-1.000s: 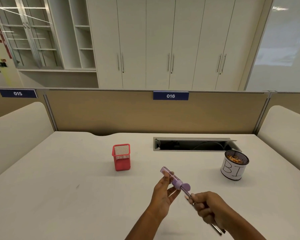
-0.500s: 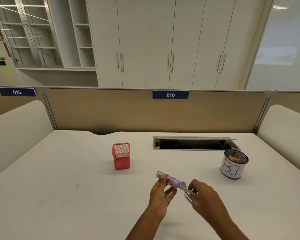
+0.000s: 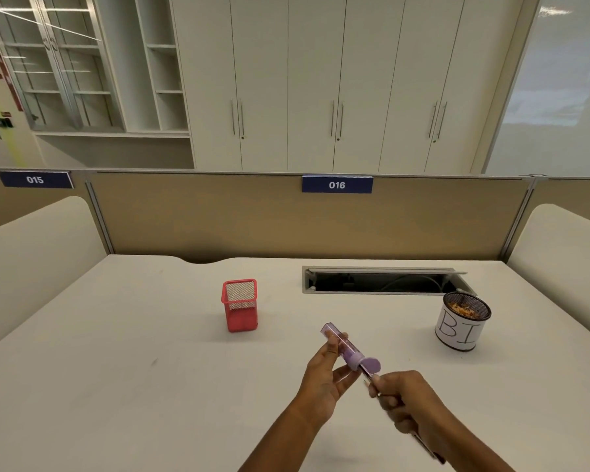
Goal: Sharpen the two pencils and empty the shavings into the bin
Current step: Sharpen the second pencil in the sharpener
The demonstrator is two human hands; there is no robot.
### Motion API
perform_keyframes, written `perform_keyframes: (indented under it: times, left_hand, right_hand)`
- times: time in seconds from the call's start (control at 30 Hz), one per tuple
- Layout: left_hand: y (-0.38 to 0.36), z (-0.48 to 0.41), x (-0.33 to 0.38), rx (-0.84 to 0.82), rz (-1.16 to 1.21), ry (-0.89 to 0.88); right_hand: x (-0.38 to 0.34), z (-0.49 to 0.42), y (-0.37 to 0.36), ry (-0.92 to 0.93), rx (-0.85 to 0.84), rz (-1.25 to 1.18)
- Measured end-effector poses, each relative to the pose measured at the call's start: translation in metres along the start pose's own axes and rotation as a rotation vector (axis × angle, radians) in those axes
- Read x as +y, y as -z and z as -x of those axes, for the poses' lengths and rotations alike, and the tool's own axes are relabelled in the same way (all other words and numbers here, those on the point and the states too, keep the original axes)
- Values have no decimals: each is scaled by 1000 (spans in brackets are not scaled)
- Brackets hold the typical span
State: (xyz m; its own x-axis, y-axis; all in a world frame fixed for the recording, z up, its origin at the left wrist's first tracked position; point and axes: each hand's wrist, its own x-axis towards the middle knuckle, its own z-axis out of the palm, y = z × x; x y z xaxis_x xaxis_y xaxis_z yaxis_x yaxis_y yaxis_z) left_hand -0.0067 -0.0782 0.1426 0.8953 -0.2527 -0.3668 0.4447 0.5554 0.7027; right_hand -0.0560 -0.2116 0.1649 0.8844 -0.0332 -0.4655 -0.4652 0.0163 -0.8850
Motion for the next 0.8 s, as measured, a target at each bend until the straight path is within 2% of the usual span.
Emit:
perform_keyframes:
  times: [0.07,0.13,0.17,0.4,0.53,0.63,0.7,0.8]
  left_hand:
    - [0,-2,-1,2,-29,-3]
    - [1,-3,0,5,-19,-3]
    - [1,-3,1,11,2,1]
    - [7,-1,3,48,103,-9]
    - [17,-4,7,102,282,-32]
    - [24,-8,11,133,378,-59]
    - [24,-8,13,142,384,-65]
    - [19,-8,17,153,342,-69]
  right_hand:
    - [-5,3,-1,-244,-148,-334]
    - [-8,4,-2,-306,-222,-461]
    - [-10,4,-4,-280,-230,-436]
    - [-16,-2,-18,252,76,459]
    - [-10,-3,-14,417,184,886]
    - [3,-7,-12,643,383,1190]
    - [7,-9,-10,713,407,1324]
    - [13,-11,-11,769,426,1351]
